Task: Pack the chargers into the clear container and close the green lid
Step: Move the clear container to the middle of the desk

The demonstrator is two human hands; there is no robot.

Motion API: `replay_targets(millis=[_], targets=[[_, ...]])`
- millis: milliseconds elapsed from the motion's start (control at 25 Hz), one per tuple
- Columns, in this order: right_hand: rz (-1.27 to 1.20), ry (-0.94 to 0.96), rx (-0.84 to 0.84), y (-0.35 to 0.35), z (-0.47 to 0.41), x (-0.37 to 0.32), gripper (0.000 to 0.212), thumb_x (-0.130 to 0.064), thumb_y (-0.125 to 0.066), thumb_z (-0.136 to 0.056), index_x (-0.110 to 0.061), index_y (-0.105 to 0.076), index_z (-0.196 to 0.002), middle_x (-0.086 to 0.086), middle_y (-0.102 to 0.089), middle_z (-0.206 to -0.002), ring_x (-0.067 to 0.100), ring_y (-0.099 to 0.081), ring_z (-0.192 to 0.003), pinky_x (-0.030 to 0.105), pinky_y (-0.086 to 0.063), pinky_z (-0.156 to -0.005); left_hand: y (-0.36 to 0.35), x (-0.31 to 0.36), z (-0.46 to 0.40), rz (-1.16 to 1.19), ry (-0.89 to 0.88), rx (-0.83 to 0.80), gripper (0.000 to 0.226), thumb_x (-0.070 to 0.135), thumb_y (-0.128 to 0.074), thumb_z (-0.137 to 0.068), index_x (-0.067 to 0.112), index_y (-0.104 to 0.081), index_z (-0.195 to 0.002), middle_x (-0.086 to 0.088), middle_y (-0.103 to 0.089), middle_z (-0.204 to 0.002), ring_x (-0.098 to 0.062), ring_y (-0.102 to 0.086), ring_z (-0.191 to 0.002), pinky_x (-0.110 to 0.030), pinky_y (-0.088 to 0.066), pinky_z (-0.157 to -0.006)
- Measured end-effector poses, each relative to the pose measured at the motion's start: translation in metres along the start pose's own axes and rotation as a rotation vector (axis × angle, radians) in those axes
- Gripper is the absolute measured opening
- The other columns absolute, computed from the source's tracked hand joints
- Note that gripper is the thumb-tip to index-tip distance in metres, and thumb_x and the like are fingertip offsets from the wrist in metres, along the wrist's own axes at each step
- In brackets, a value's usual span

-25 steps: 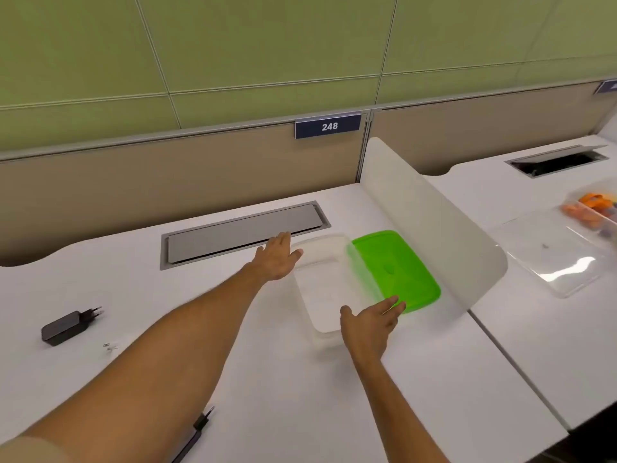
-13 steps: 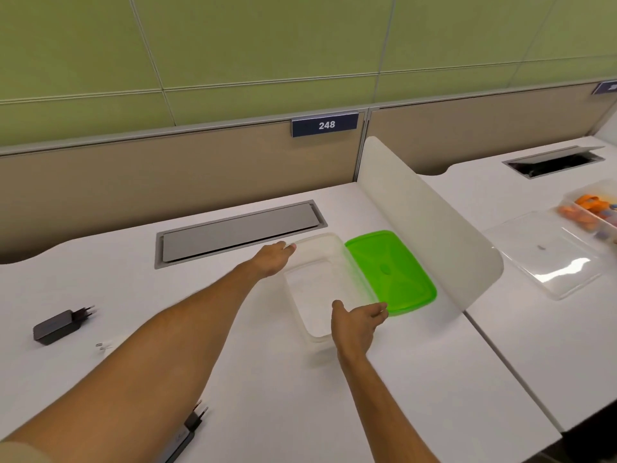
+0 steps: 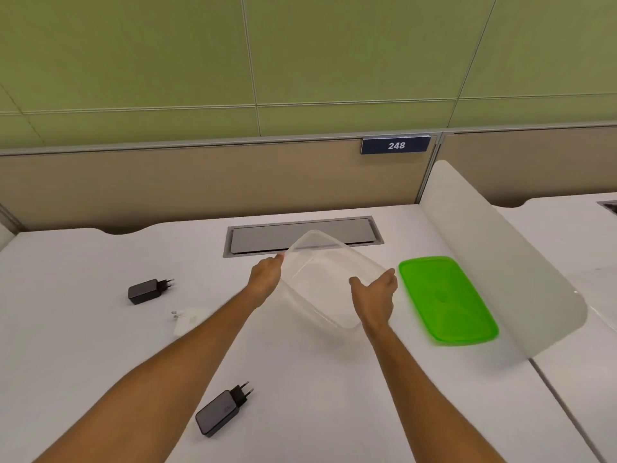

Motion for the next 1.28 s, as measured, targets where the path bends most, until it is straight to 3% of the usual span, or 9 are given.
replay_targets(millis=[160, 280, 480, 680, 1040, 1280], targets=[[0.048, 0.100, -0.119, -0.022, -0.007, -0.022, 0.092, -0.038, -0.063, -0.082, -0.009, -0.009, -0.151, 0.010, -0.015, -0.159, 0.036, -0.041, -0.132, 0.043, -0.036, -0.103, 0.028, -0.032, 0.013, 0.040, 0.056, 0.113, 0.051, 0.052, -0.029, -0.096, 0.010, -0.058, -0.099, -0.009, -0.061, -0.111, -0.025, -0.056, -0.090, -0.035, -0.040, -0.079], [0.080, 0.164, -0.229, -0.037, -0.015, -0.035, 0.092, -0.045, -0.063, -0.082, -0.010, -0.013, -0.151, 0.009, -0.020, -0.158, 0.034, -0.037, -0.136, 0.043, -0.034, -0.106, 0.044, -0.056, 0.024, 0.062, 0.081, 0.171, 0.054, 0.053, -0.031, -0.094, 0.007, -0.060, -0.093, -0.010, -0.064, -0.105, -0.028, -0.059, -0.091, -0.036, -0.043, -0.079], [0.114, 0.257, -0.338, -0.054, -0.024, -0.053, 0.089, -0.058, -0.056, -0.083, -0.012, -0.019, -0.150, 0.007, -0.025, -0.157, 0.030, -0.033, -0.139, 0.043, -0.029, -0.110, 0.056, -0.084, 0.042, 0.226, 0.111, 0.210, 0.057, 0.054, -0.039, -0.090, 0.002, -0.062, -0.083, -0.012, -0.065, -0.094, -0.034, -0.064, -0.095, -0.045, -0.052, -0.091], [0.144, 0.305, -0.418, -0.066, -0.033, -0.053, 0.085, -0.065, -0.046, -0.086, -0.014, -0.022, -0.150, 0.007, -0.025, -0.158, 0.028, -0.026, -0.143, 0.044, -0.024, -0.114, 0.058, -0.101, 0.055, 0.301, 0.129, 0.219, 0.052, 0.055, -0.046, -0.083, 0.007, -0.066, -0.073, -0.010, -0.070, -0.087, -0.031, -0.067, -0.092, -0.047, -0.052, -0.092], [0.083, 0.305, -0.454, -0.080, -0.032, -0.041, 0.082, -0.066, -0.045, -0.086, -0.017, -0.024, -0.149, 0.004, -0.027, -0.157, 0.026, -0.029, -0.142, 0.043, -0.026, -0.114, 0.056, -0.118, 0.058, 0.330, 0.130, 0.215, 0.048, 0.045, -0.048, -0.089, 0.001, -0.068, -0.083, -0.013, -0.070, -0.093, -0.030, -0.066, -0.094, -0.048, -0.051, -0.094], [0.012, 0.262, -0.448, -0.081, -0.036, -0.033, 0.081, -0.065, -0.047, -0.086, -0.019, -0.025, -0.149, 0.003, -0.027, -0.157, 0.026, -0.029, -0.142, 0.043, -0.026, -0.114, 0.054, -0.118, 0.054, 0.339, 0.118, 0.220, 0.035, 0.035, -0.051, -0.090, 0.008, -0.067, -0.075, -0.006, -0.068, -0.084, -0.027, -0.065, -0.090, -0.044, -0.051, -0.091]])
Point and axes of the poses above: each hand's wrist, its own z-axis away from the middle knuckle, its own y-axis out of the back of the hand, x = y × z, the point moved 4 cm from there along -z, towards the middle knuckle
